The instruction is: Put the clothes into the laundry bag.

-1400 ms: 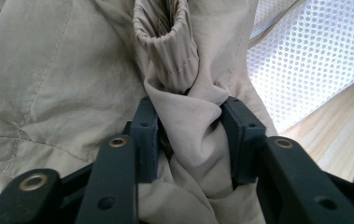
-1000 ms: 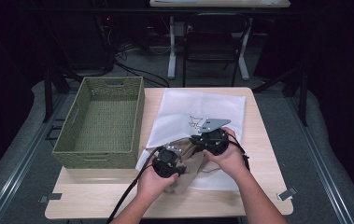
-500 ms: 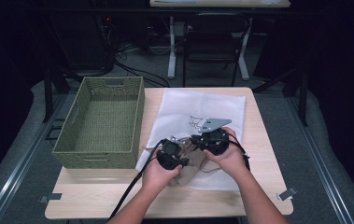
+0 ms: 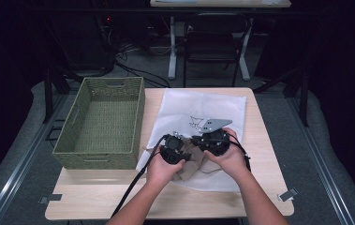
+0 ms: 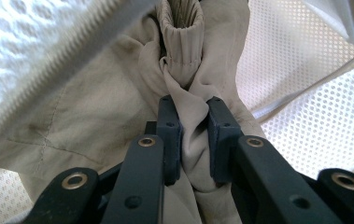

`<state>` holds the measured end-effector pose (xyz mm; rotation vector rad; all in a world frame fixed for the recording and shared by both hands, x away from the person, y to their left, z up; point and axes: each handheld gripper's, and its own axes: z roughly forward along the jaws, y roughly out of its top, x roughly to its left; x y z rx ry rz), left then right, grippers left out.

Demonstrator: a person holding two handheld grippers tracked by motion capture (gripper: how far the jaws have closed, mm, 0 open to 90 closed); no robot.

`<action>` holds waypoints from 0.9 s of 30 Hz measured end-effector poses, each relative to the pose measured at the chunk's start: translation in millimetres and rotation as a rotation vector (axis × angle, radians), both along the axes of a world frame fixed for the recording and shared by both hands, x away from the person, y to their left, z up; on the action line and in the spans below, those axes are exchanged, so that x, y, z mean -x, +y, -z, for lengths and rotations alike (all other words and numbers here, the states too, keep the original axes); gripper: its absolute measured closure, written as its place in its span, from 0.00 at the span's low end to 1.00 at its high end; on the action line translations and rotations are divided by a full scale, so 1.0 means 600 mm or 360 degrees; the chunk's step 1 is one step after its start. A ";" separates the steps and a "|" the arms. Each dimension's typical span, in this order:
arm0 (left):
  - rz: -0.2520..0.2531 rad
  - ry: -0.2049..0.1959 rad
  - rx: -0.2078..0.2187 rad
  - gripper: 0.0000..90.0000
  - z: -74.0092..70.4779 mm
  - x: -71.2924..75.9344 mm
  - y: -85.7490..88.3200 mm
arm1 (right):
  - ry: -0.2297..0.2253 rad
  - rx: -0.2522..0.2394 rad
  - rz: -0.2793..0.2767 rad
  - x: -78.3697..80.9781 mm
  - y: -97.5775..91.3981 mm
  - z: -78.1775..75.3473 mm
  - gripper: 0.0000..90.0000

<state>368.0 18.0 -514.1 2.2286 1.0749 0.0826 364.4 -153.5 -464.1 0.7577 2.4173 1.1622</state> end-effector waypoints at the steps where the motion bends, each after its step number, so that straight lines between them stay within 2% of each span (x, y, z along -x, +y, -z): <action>1: 0.0003 0.0001 0.0000 0.87 0.000 -0.002 0.000 | 0.0001 0.0001 0.0000 0.000 0.000 0.000 0.95; 7: -0.0031 -0.0034 -0.0002 0.85 0.004 -0.008 -0.005 | 0.0003 0.0000 0.0001 -0.001 -0.001 0.001 0.95; 9: -0.0025 -0.0032 0.0006 0.83 0.005 -0.008 -0.006 | 0.0003 0.0000 0.0002 -0.001 -0.001 0.001 0.95; 11: -0.0013 -0.0030 -0.0016 0.80 0.005 -0.008 -0.005 | 0.0004 -0.0003 0.0004 -0.001 -0.002 0.001 0.95; 15: -0.0007 -0.0030 0.0000 0.65 0.000 -0.003 -0.003 | 0.0002 -0.0006 0.0009 -0.002 -0.004 0.001 0.95; 18: -0.0008 0.0000 0.0006 0.54 -0.005 0.001 0.000 | 0.0003 -0.0004 0.0008 -0.002 -0.004 0.001 0.95; 23: 0.0001 -0.0007 0.0017 0.50 -0.014 0.012 0.007 | 0.0004 -0.0005 0.0010 -0.002 -0.004 0.001 0.95; 27: 0.0024 -0.0038 0.0034 0.49 -0.028 0.025 0.014 | 0.0002 -0.0006 0.0010 -0.002 -0.005 0.001 0.95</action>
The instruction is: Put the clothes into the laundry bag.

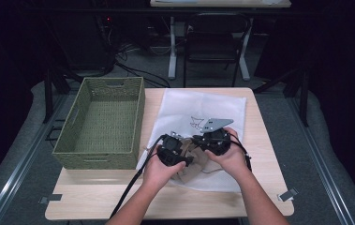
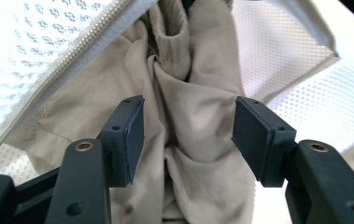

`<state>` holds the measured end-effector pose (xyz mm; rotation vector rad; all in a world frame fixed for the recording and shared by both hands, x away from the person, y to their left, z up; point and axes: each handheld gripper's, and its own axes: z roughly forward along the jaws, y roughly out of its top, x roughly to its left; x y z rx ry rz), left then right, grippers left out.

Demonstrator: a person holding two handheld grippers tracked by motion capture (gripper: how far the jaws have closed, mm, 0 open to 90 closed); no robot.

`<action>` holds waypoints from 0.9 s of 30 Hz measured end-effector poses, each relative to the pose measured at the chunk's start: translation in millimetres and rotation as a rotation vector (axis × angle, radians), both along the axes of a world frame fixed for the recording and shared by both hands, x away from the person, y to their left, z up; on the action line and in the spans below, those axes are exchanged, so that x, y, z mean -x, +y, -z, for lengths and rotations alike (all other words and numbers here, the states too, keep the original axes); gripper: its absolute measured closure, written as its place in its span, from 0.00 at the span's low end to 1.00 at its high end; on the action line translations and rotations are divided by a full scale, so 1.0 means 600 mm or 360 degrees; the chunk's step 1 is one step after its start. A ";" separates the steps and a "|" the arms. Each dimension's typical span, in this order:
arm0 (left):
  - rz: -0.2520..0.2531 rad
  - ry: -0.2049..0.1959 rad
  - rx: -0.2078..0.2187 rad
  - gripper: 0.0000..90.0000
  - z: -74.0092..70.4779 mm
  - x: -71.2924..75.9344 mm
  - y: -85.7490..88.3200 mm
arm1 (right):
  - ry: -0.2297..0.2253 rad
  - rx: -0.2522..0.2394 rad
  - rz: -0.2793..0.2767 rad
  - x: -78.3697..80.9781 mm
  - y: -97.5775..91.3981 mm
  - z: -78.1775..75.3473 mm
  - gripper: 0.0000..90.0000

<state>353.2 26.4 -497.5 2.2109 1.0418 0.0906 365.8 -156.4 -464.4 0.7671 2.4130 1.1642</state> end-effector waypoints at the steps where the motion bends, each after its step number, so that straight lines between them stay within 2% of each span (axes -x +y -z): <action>1: 0.0002 -0.0005 0.0009 0.49 -0.003 0.004 0.002 | -0.0001 -0.0001 -0.0002 0.000 0.000 0.000 0.95; 5: 0.0016 -0.0031 0.0016 0.48 -0.013 0.017 0.009 | -0.0002 -0.0003 0.0000 0.000 -0.001 0.000 0.95; 7: -0.0001 -0.0048 0.0022 0.47 -0.017 0.023 0.013 | -0.0003 -0.0003 0.0001 0.000 -0.001 -0.001 0.95; 10: 0.0001 -0.0044 0.0042 0.46 -0.020 0.029 0.023 | -0.0004 -0.0003 0.0003 0.000 -0.001 -0.001 0.95; 12: 0.0000 -0.0041 0.0022 0.46 -0.019 0.031 0.029 | -0.0004 -0.0006 0.0002 0.000 -0.001 -0.001 0.95; 14: -0.0024 -0.0042 0.0012 0.46 -0.014 0.033 0.033 | -0.0005 -0.0007 0.0001 0.000 -0.001 -0.001 0.95; 20: -0.0041 0.0016 -0.0027 0.46 0.011 0.030 0.041 | -0.0005 -0.0006 0.0004 0.001 0.000 -0.001 0.95; 27: -0.0079 0.0034 -0.0078 0.46 0.039 0.024 0.038 | -0.0002 0.0000 0.0000 0.001 0.001 -0.001 0.95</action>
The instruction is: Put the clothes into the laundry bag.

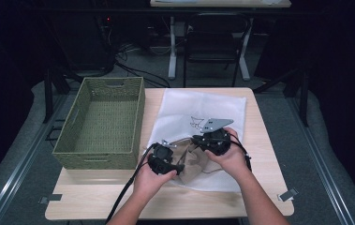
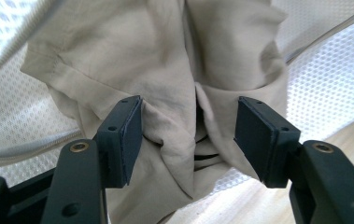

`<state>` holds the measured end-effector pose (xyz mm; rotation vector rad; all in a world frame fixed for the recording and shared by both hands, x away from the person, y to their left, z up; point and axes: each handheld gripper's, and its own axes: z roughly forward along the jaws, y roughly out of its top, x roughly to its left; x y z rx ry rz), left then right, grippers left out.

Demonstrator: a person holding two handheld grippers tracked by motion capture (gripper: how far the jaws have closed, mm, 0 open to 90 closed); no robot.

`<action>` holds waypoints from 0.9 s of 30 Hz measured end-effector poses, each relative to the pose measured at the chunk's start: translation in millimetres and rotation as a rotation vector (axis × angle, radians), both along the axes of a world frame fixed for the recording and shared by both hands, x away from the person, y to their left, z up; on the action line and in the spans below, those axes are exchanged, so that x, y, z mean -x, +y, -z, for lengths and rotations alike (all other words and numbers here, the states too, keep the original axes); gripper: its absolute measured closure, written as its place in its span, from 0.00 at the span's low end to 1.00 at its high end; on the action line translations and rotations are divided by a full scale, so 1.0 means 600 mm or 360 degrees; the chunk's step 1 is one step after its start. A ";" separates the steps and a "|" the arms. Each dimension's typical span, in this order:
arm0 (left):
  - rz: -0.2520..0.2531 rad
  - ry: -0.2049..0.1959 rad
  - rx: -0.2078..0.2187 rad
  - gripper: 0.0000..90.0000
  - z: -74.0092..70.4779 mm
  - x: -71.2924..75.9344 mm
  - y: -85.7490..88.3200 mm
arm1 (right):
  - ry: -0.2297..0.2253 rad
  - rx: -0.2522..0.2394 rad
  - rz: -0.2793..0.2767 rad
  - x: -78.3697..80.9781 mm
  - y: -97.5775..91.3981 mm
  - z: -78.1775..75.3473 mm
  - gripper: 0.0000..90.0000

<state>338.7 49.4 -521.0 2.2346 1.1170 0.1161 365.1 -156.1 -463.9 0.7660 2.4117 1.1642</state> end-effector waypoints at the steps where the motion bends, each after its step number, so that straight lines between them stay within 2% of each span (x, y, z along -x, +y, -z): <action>1: 0.0002 0.0001 -0.0005 0.46 0.003 -0.001 0.000 | 0.0000 0.0000 0.0000 0.000 0.000 0.000 0.95; 15: -0.0001 0.0036 -0.0050 0.46 0.030 -0.007 -0.005 | -0.0003 0.0004 0.0000 0.001 0.002 0.001 0.95; 19: 0.0003 0.0052 -0.0082 0.56 0.038 -0.010 -0.007 | -0.0005 0.0006 -0.0003 0.000 0.002 0.001 0.95; 24: 0.0027 0.0060 -0.0125 0.63 0.047 -0.012 -0.012 | -0.0003 0.0005 -0.0002 0.000 0.003 0.001 0.95; 27: 0.0018 0.0070 -0.0111 0.68 0.048 -0.013 -0.012 | -0.0001 0.0006 -0.0002 0.000 0.003 0.001 0.95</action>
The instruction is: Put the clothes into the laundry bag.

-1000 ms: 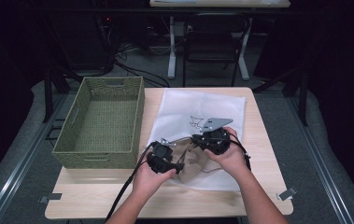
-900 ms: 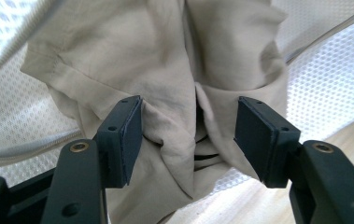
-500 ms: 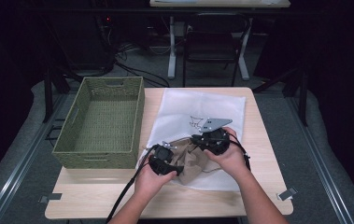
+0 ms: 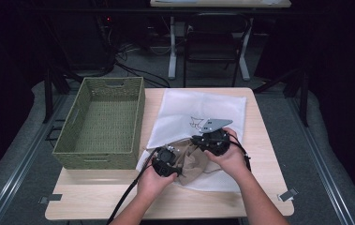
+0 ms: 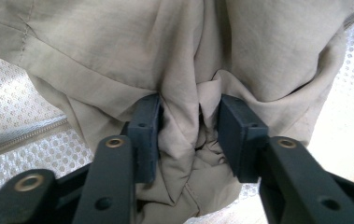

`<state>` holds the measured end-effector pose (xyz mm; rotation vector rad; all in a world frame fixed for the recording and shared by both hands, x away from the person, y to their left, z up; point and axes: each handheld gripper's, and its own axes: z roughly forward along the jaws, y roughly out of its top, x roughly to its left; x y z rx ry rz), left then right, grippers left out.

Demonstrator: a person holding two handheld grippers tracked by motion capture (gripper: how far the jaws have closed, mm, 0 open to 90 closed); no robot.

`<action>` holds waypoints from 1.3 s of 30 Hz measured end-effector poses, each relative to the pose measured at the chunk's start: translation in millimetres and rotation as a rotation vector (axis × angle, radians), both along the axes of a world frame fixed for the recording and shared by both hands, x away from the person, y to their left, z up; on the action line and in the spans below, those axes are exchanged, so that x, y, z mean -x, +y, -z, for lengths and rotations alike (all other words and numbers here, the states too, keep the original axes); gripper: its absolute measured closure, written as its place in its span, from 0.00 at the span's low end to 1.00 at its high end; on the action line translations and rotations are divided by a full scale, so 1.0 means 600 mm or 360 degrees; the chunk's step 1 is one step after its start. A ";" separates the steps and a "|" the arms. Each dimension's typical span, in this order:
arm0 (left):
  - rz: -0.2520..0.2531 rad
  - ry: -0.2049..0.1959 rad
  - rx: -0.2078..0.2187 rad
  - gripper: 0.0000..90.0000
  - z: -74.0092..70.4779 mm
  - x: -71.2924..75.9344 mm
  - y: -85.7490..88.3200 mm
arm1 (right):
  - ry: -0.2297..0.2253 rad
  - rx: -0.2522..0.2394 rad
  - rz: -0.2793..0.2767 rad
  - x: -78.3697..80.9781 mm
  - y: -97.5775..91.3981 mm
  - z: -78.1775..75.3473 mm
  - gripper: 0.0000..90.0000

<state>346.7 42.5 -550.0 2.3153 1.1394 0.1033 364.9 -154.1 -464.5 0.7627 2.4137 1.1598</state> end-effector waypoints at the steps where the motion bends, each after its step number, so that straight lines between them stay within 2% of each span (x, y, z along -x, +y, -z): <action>1: -0.0003 0.0001 -0.0001 0.70 0.001 0.000 0.000 | -0.0002 0.0003 -0.0002 0.000 0.000 0.000 0.95; 3: 0.0001 -0.0003 -0.0008 0.73 0.003 -0.002 0.000 | -0.0003 0.0004 -0.0003 0.000 0.001 0.000 0.95; 9: -0.0009 0.0006 0.0032 0.82 0.008 -0.004 0.003 | -0.0002 0.0004 -0.0003 0.001 0.001 0.000 0.95; 12: -0.0013 -0.0016 0.0033 0.87 0.010 -0.002 0.003 | -0.0003 0.0006 -0.0004 0.001 0.002 0.000 0.95; 16: 0.0022 -0.0040 0.0010 0.91 0.010 -0.001 0.004 | -0.0004 0.0005 -0.0004 0.001 0.002 0.000 0.95; 25: 0.0027 -0.0047 0.0024 0.93 0.007 0.000 0.006 | -0.0002 0.0004 -0.0005 0.001 0.001 0.000 0.95; 34: 0.0006 -0.0039 0.0101 0.93 -0.002 -0.002 0.001 | -0.0003 0.0006 -0.0006 0.001 0.002 0.000 0.95; 39: 0.0013 -0.0043 0.0107 0.93 -0.007 -0.005 -0.001 | -0.0004 0.0003 -0.0005 0.001 0.001 0.000 0.95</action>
